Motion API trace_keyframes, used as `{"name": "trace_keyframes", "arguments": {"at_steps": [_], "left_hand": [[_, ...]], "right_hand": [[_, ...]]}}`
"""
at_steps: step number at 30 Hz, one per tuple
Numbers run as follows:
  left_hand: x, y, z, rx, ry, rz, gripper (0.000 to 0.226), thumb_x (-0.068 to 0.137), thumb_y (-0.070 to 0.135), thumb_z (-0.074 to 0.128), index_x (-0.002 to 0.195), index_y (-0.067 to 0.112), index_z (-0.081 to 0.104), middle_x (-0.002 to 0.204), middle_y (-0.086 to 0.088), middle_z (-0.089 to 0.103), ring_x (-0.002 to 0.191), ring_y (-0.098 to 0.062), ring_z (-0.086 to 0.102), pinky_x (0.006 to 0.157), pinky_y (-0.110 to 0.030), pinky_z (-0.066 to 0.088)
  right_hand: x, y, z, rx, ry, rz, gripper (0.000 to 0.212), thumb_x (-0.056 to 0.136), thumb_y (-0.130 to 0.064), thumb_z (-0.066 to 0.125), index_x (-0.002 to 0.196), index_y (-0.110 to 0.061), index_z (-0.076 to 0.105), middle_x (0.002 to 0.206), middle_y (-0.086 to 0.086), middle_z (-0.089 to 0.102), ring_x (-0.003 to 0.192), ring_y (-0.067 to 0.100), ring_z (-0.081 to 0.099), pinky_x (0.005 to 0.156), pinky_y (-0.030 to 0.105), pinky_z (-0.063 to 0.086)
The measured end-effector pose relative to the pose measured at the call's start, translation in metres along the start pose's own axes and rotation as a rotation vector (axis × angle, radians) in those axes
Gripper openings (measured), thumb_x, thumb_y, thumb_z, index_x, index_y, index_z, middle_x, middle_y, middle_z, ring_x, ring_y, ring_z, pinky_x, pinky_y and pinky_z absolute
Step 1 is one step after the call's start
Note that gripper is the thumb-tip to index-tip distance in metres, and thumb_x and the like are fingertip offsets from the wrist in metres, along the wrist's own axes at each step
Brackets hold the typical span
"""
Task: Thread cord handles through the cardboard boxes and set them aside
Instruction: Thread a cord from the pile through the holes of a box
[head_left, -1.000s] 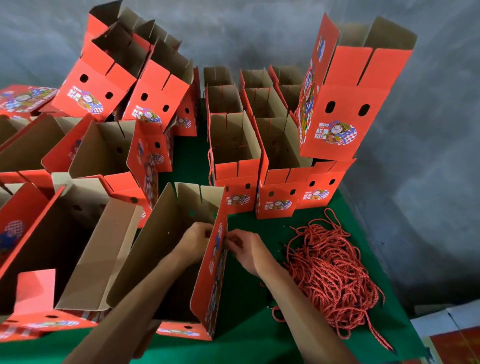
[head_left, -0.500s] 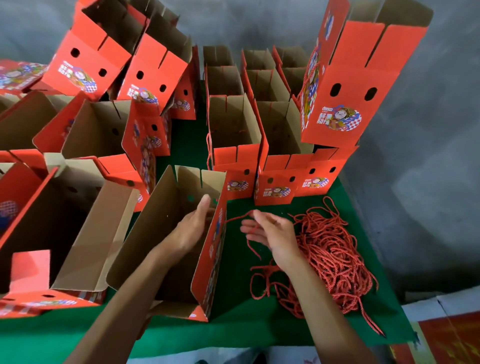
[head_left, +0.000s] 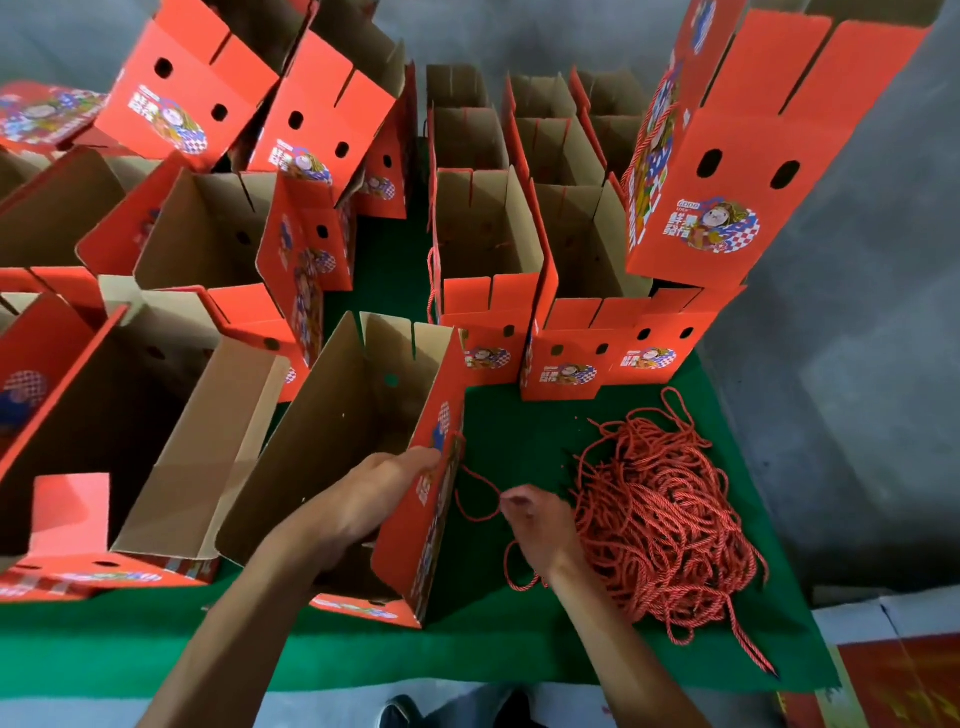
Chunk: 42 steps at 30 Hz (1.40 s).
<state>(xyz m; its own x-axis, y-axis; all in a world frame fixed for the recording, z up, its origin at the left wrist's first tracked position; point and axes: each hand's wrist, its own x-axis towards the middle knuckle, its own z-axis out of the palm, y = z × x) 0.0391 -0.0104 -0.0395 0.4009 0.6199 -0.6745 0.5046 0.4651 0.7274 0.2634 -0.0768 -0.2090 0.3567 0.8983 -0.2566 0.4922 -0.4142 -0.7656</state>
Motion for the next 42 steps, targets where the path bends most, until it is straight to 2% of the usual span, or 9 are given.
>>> {"name": "trace_keyframes", "arguments": {"at_steps": [4,10,16,19,23,26,31,35,42], "left_hand": [[-0.006,0.000,-0.002,-0.091,0.026,-0.087,0.049,0.096,0.065,0.050,0.113,0.022,0.066,0.104,-0.009,0.079,0.095,-0.030,0.077,0.099,-0.050,0.055],[-0.015,-0.002,-0.014,-0.190,0.108,-0.095,0.053,0.101,0.058,0.050,0.119,0.012,0.070,0.109,-0.015,0.077,0.102,-0.036,0.074,0.104,-0.054,0.052],[-0.015,-0.006,-0.030,-0.279,0.130,-0.092,0.045,0.102,0.056,0.049,0.114,0.016,0.067,0.112,-0.015,0.076,0.106,-0.037,0.072,0.106,-0.054,0.050],[-0.016,-0.007,-0.041,-0.298,0.142,-0.057,0.042,0.100,0.054,0.053,0.115,0.018,0.068,0.107,-0.013,0.078,0.104,-0.035,0.074,0.104,-0.052,0.052],[-0.013,-0.016,-0.051,-0.359,0.109,-0.037,0.044,0.097,0.057,0.055,0.118,0.021,0.067,0.107,-0.013,0.078,0.099,-0.033,0.076,0.091,-0.045,0.057],[-0.013,-0.025,-0.057,-0.429,0.064,-0.017,0.054,0.087,0.061,0.061,0.119,0.019,0.068,0.110,-0.017,0.077,0.101,-0.035,0.075,0.081,-0.041,0.061],[-0.011,-0.033,-0.067,-0.459,0.027,0.023,0.058,0.088,0.065,0.061,0.126,0.021,0.066,0.117,-0.018,0.074,0.106,-0.036,0.073,0.084,-0.047,0.061],[-0.013,-0.037,-0.068,-0.498,0.009,0.049,0.057,0.087,0.064,0.064,0.126,0.023,0.067,0.120,-0.019,0.073,0.107,-0.038,0.073,0.077,-0.046,0.062],[-0.013,-0.040,-0.064,-0.444,0.001,0.045,0.062,0.087,0.069,0.058,0.131,0.025,0.061,0.119,-0.017,0.074,0.109,-0.037,0.072,0.089,-0.052,0.058]], "right_hand": [[0.010,-0.025,0.032,-0.098,-0.133,-0.182,0.020,0.102,-0.021,0.056,0.095,-0.015,0.075,0.088,0.004,0.074,0.072,0.022,0.068,0.064,0.045,0.053],[0.041,-0.031,0.069,-0.498,-0.105,-0.065,0.031,0.101,-0.038,0.056,0.123,-0.016,0.059,0.123,0.007,0.053,0.110,0.029,0.063,0.084,0.039,0.053],[0.052,-0.036,0.076,-0.692,-0.100,-0.157,0.028,0.105,-0.019,0.043,0.112,-0.012,0.069,0.116,0.011,0.066,0.105,0.030,0.066,0.084,0.040,0.054],[0.045,-0.034,0.071,-0.726,-0.141,-0.162,0.015,0.098,-0.022,0.058,0.100,-0.013,0.070,0.102,0.006,0.071,0.093,0.026,0.070,0.076,0.038,0.058],[0.018,-0.042,0.055,-0.007,-0.245,-0.134,0.031,0.078,-0.049,0.073,0.082,-0.019,0.065,0.076,-0.005,0.070,0.068,0.007,0.067,0.062,0.026,0.051],[-0.002,-0.065,0.049,0.383,-0.227,-0.149,0.021,0.079,-0.036,0.080,0.083,-0.024,0.065,0.082,-0.005,0.076,0.075,0.016,0.073,0.073,0.039,0.062],[-0.032,-0.095,0.033,0.334,-0.168,-0.366,0.003,0.087,-0.034,0.068,0.086,-0.032,0.066,0.082,-0.011,0.073,0.071,0.008,0.068,0.063,0.020,0.054],[-0.044,-0.107,0.031,0.363,-0.176,-0.335,0.005,0.087,-0.032,0.067,0.085,-0.028,0.068,0.085,-0.005,0.074,0.076,0.016,0.070,0.072,0.042,0.060],[-0.047,-0.112,0.034,0.557,-0.188,-0.225,0.015,0.084,-0.029,0.069,0.090,-0.016,0.074,0.089,0.001,0.077,0.085,0.020,0.073,0.081,0.039,0.062]]}}
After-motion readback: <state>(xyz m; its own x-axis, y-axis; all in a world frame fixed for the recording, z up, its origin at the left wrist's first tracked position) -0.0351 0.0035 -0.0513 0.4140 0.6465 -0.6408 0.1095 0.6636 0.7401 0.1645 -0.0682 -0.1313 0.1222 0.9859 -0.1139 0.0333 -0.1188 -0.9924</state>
